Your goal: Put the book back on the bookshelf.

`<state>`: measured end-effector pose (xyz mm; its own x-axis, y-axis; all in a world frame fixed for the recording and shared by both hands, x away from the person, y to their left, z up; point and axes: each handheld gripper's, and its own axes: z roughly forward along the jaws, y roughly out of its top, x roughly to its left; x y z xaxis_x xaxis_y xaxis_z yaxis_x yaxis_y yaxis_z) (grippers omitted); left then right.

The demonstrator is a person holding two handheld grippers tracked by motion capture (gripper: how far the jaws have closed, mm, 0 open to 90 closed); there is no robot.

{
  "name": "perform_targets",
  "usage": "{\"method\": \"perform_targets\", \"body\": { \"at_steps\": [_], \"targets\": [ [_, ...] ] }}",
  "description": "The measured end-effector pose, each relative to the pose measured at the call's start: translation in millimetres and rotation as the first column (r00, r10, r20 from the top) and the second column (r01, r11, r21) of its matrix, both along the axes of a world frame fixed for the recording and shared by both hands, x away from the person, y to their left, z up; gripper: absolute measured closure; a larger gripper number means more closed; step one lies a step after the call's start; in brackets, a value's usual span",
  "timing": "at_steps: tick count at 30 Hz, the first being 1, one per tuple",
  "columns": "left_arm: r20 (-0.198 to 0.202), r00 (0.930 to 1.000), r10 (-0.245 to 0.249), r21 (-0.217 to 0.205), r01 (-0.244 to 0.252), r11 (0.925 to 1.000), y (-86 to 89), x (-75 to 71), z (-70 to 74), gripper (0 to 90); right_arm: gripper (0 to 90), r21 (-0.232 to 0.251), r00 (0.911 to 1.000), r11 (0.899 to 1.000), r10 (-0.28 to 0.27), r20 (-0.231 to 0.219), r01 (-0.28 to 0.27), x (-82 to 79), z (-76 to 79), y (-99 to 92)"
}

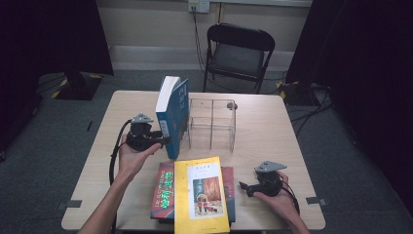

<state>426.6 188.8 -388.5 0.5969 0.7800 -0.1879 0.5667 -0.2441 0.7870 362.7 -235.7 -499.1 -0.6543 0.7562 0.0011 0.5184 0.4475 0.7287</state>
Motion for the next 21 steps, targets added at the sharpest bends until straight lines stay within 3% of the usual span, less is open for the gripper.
{"method": "perform_targets", "body": {
  "at_steps": [8, 10, 13, 14, 18, 21],
  "targets": [
    [0.014, 0.9995, 0.029, -0.022, -0.028, 0.9993, 6.1, -13.3, 5.0, 45.1, 13.6, 0.004, 1.0000, 1.000, 0.000, 0.003, 0.000, -0.1, -0.5, -0.1],
    [-0.003, 0.9991, 0.043, -0.040, -0.043, 0.9983, 11.4, -19.8, 3.3, 45.2, 13.9, 0.001, 1.0000, 1.000, 0.001, 0.001, -0.001, 0.5, 0.0, 0.2],
    [-0.009, 0.9994, 0.032, -0.027, -0.033, 0.9991, 15.1, -30.7, -1.1, 46.5, 16.0, -0.003, 0.9999, 1.000, -0.003, -0.016, 0.003, 1.2, 2.3, 1.8],
    [-0.015, 0.9995, 0.027, -0.033, -0.027, 0.9991, 17.1, -34.2, -2.7, 47.0, 17.8, 0.005, 0.9996, 1.000, -0.003, -0.027, 0.003, 1.3, 3.9, 2.3],
    [-0.025, 0.9994, 0.024, -0.049, -0.025, 0.9985, 19.4, -50.1, -8.8, 48.6, 22.2, 0.059, 1.0000, 0.998, -0.002, -0.002, 0.002, -2.4, 15.8, 5.1],
    [-0.048, 0.9987, -0.018, -0.071, 0.015, 0.9974, 15.9, -63.7, -13.7, 46.6, 25.6, 0.122, 0.9998, 0.993, 0.000, 0.022, -0.003, -7.2, 32.0, 8.2]
  ]
}}
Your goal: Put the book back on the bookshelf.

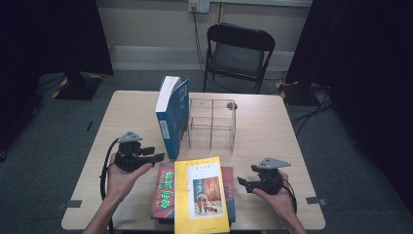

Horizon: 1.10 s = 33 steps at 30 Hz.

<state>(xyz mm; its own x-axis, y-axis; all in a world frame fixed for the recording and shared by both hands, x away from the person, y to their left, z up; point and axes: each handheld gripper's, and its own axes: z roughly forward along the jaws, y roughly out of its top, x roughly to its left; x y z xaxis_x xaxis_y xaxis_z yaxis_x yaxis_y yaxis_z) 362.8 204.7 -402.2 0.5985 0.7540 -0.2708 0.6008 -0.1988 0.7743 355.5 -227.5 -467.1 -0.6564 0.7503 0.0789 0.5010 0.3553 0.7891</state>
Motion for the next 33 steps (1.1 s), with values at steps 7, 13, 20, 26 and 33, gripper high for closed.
{"method": "perform_targets", "body": {
  "at_steps": [7, 13, 20, 26, 33],
  "targets": [
    [0.011, 0.9972, -0.074, 0.048, 0.073, 0.9962, -24.5, -27.0, -9.1, 41.4, 26.4, 0.113, 0.9963, 0.990, 0.080, 0.030, -0.083, -11.3, 36.4, 27.7],
    [-0.029, 0.9940, -0.105, 0.060, 0.107, 0.9925, -36.5, -32.2, -22.9, 40.4, 37.1, 0.100, 0.9813, 0.976, 0.189, 0.034, -0.192, -14.9, 42.0, 65.0],
    [-0.068, 0.9912, -0.114, 0.031, 0.116, 0.9928, -44.1, -31.4, -36.1, 39.9, 32.2, 0.129, 0.9824, 0.975, 0.184, -0.029, -0.179, -15.1, 24.1, 70.9],
    [-0.056, 0.9888, -0.139, 0.000, 0.139, 0.9903, -46.0, -31.9, -40.6, 41.9, 22.7, 0.131, 0.9780, 0.973, 0.201, -0.057, -0.192, -16.9, 18.1, 77.1],
    [-0.033, 0.9920, -0.122, 0.021, 0.122, 0.9923, -53.0, -34.2, -41.4, 37.0, 15.1, 0.114, 0.9798, 0.977, 0.190, -0.064, -0.182, -17.7, 16.6, 84.1]
  ]
}}
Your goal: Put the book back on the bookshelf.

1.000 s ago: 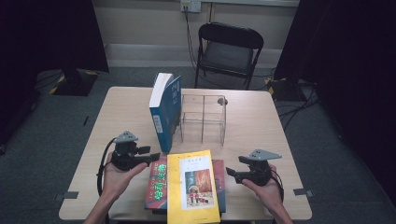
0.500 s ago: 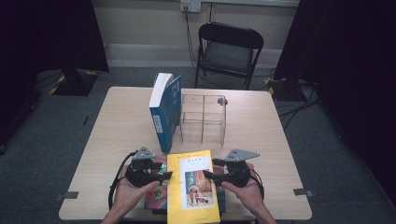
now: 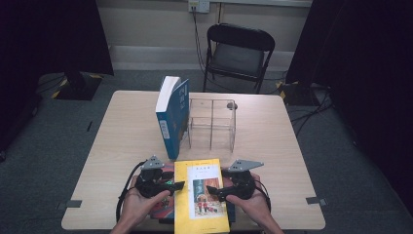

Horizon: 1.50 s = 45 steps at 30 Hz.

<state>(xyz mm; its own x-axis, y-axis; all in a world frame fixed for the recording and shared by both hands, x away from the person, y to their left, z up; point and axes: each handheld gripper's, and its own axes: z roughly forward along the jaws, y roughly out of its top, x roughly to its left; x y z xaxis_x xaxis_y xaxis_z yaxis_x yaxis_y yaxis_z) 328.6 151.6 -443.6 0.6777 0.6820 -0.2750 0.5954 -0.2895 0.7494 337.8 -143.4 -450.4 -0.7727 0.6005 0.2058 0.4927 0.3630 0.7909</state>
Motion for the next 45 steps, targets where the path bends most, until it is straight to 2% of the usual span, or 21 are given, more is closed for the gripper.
{"method": "perform_targets", "body": {
  "at_steps": [4, 12, 15, 16, 17, 19, 20, 25, 28, 37, 40, 42, 45],
  "targets": [
    [0.028, 0.9989, 0.037, 0.020, -0.037, 0.9991, -9.1, -2.6, -1.2, 28.0, 13.8, -0.009, 0.9999, 1.000, -0.011, -0.006, 0.011, 1.3, 0.4, 2.7],
    [0.019, 0.9987, 0.046, 0.021, -0.047, 0.9987, -9.8, -3.5, -0.5, 27.8, 12.9, 0.005, 0.9986, 0.999, -0.052, -0.004, 0.052, 1.4, -1.2, 6.9],
    [0.007, 0.9994, 0.034, 0.017, -0.034, 0.9993, -8.6, -3.5, 0.2, 28.0, 13.8, 0.028, 0.9979, 0.998, -0.058, -0.028, 0.059, 2.9, -0.7, 5.4],
    [0.003, 0.9995, 0.031, 0.016, -0.031, 0.9994, -7.7, -4.3, 0.3, 28.5, 15.0, 0.045, 0.9970, 0.997, -0.061, -0.047, 0.063, 3.9, -0.2, 3.9],
    [0.007, 0.9995, 0.030, 0.015, -0.030, 0.9994, -7.1, -5.6, -0.1, 29.0, 19.7, 0.059, 0.9961, 0.996, -0.068, -0.057, 0.072, 4.7, 0.3, 2.2],
    [0.016, 0.9995, 0.029, 0.015, -0.029, 0.9995, -6.0, -7.1, -0.8, 29.1, 25.5, 0.077, 0.9947, 0.993, -0.079, -0.066, 0.084, 5.6, 0.6, -1.9],
    [0.013, 0.9996, 0.025, 0.013, -0.025, 0.9996, -5.8, -6.8, -0.7, 29.1, 26.0, 0.095, 0.9939, 0.992, -0.078, -0.078, 0.085, 6.0, 0.8, -3.7],
    [0.019, 0.9996, 0.023, 0.008, -0.023, 0.9997, -5.2, -7.1, -1.5, 29.4, 31.2, 0.136, 0.9958, 0.988, -0.071, -0.058, 0.079, 3.2, 8.1, -6.2],
    [0.019, 0.9995, 0.024, 0.006, -0.024, 0.9997, -5.2, -7.2, -1.6, 29.4, 33.8, 0.159, 0.9959, 0.985, -0.060, -0.068, 0.070, 1.1, 9.5, -7.8],
    [0.030, 0.9994, 0.018, -0.005, -0.017, 0.9998, -3.8, -7.5, -3.3, 29.3, 34.5, 0.184, 0.9954, 0.982, -0.033, -0.090, 0.049, -8.8, 10.4, -8.2],
    [0.031, 0.9993, 0.022, -0.004, -0.022, 0.9998, -4.1, -7.6, -3.2, 29.4, 39.7, 0.180, 0.9919, 0.984, 0.016, -0.126, 0.007, -14.4, 5.0, -4.0],
    [0.028, 0.9994, 0.021, -0.006, -0.021, 0.9998, -4.0, -7.3, -3.2, 29.4, 37.6, 0.152, 0.9956, 0.988, -0.003, -0.094, 0.017, -18.5, 5.6, 0.5],
    [0.026, 0.9994, 0.021, -0.009, -0.021, 0.9997, -4.0, -6.9, -3.2, 29.4, 38.2, 0.159, 0.9937, 0.987, 0.016, -0.111, 0.002, -13.0, 5.6, 2.7]
  ]
}}
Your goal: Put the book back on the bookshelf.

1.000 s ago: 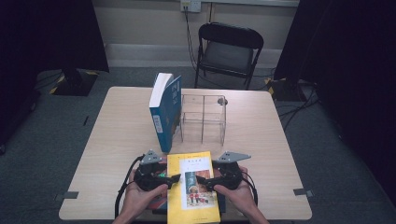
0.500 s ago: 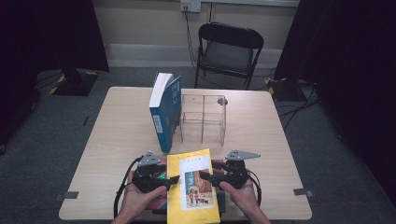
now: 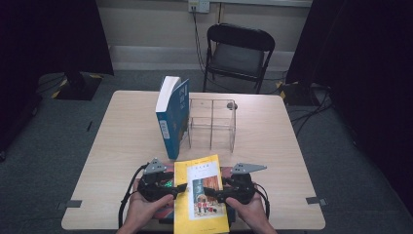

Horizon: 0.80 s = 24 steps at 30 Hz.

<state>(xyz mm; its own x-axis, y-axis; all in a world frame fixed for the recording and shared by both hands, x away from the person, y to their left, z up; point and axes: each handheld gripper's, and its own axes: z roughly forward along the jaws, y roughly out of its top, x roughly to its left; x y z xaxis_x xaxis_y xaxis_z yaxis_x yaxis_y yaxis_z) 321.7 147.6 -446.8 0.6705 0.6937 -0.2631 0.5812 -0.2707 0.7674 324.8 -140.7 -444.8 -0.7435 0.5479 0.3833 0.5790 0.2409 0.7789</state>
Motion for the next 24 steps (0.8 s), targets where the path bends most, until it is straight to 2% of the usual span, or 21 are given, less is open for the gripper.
{"method": "perform_targets", "body": {
  "at_steps": [4, 8, 11, 13, 16, 19, 22, 24],
  "targets": [
    [-0.001, 1.0000, -0.008, 0.001, 0.008, 1.0000, 0.9, 1.5, 0.0, 29.6, 38.9, 0.012, 0.9994, 1.000, 0.024, -0.025, -0.023, 14.2, -0.1, 4.2],
    [-0.008, 1.0000, -0.002, -0.008, 0.002, 1.0000, 1.2, 4.9, -0.1, 30.8, 40.0, -0.011, 0.9974, 0.998, 0.063, -0.034, -0.064, 30.0, 2.0, 14.7],
    [-0.001, 0.9998, 0.017, -0.021, -0.017, 0.9996, 0.7, 4.2, -1.2, 32.4, 46.4, -0.024, 0.9942, 0.995, 0.092, -0.055, -0.094, 40.1, 3.4, 21.5],
    [-0.002, 0.9999, 0.015, -0.025, -0.015, 0.9996, 1.1, 4.3, -1.3, 32.3, 49.9, -0.002, 0.9943, 0.997, 0.083, -0.066, -0.083, 41.4, 1.3, 20.6],
    [0.001, 0.9999, 0.011, -0.039, -0.011, 0.9992, 3.0, 4.7, -2.4, 33.2, 59.1, 0.016, 0.9904, 0.996, 0.093, -0.102, -0.092, 42.7, 0.5, 14.5],
    [0.005, 0.9999, 0.011, -0.040, -0.011, 0.9991, 3.3, 4.4, -2.7, 33.5, 65.3, 0.034, 0.9881, 0.995, 0.100, -0.117, -0.096, 40.9, -1.2, 10.7],
    [-0.005, 0.9999, 0.010, -0.055, -0.011, 0.9984, 4.7, 5.4, -2.8, 33.2, 72.5, 0.056, 0.9883, 0.994, 0.103, -0.113, -0.097, 39.6, 1.0, 8.9],
    [-0.032, 0.9993, 0.018, -0.081, -0.021, 0.9965, 6.8, 6.9, -2.5, 32.7, 75.9, 0.073, 0.9889, 0.992, 0.106, -0.104, -0.099, 38.8, 3.4, 8.1]
  ]
}}
